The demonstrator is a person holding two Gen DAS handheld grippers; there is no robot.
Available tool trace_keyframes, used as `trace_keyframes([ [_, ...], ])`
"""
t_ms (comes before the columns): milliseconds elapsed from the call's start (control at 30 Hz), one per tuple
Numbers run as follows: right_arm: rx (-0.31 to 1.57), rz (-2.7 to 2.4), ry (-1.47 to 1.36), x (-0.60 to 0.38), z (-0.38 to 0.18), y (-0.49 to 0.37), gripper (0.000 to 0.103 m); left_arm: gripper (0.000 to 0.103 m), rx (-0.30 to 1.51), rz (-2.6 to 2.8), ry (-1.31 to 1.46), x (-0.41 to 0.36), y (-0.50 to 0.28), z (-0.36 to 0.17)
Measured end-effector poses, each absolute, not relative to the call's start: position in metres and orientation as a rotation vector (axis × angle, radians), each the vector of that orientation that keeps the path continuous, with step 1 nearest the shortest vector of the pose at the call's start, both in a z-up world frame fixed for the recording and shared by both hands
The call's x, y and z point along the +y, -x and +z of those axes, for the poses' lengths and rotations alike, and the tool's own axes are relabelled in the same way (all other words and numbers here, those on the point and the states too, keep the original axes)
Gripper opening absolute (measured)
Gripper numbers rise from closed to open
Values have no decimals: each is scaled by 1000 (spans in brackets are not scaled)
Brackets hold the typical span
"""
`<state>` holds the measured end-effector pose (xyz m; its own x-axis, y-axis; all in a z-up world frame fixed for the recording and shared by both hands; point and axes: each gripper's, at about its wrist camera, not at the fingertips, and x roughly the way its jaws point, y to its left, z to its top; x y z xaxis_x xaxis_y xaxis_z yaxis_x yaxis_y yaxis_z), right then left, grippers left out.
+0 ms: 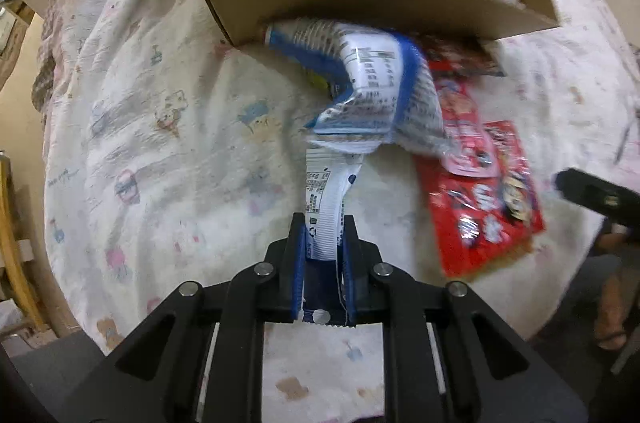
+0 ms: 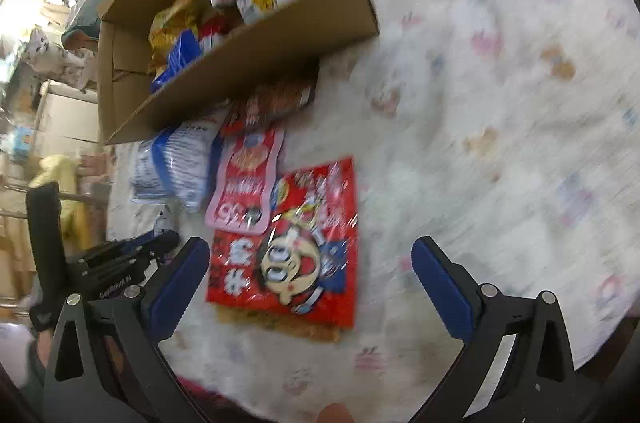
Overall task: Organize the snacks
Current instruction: 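Grasp the blue-and-white chip bag with the left tool while the right tool grasps the red candy bag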
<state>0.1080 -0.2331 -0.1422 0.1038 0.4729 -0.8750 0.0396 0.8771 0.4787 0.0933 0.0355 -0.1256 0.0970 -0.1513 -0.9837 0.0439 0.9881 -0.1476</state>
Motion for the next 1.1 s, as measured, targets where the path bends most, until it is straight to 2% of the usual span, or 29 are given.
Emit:
trace_keyframes([
  [133,1471,360,-453,-231,-149,-105,101,13,1368,-135,47,35,-82,-94],
  [200,1505,355,-483,-233,-158,-105,88,13,1342,-139,56,37,-81,-86],
  [333,1558,336,-489,-235,-172,-105,76,13,1324,-154,80,35,-80,-82],
  [400,1557,359,-501,-233,-173,-105,66,13,1309,-152,73,33,-78,-81],
  [500,1534,443,-539,-225,-167,-105,59,13,1297,-147,86,35,-80,-81],
  [733,1424,616,-590,-205,-140,-98,59,13,1288,-146,117,42,-79,-77],
  [867,1376,623,-505,-193,-133,-99,59,13,1289,-139,127,45,-80,-77],
  [1100,1304,675,-605,-203,-122,-107,59,13,1297,-126,132,47,-80,-81],
])
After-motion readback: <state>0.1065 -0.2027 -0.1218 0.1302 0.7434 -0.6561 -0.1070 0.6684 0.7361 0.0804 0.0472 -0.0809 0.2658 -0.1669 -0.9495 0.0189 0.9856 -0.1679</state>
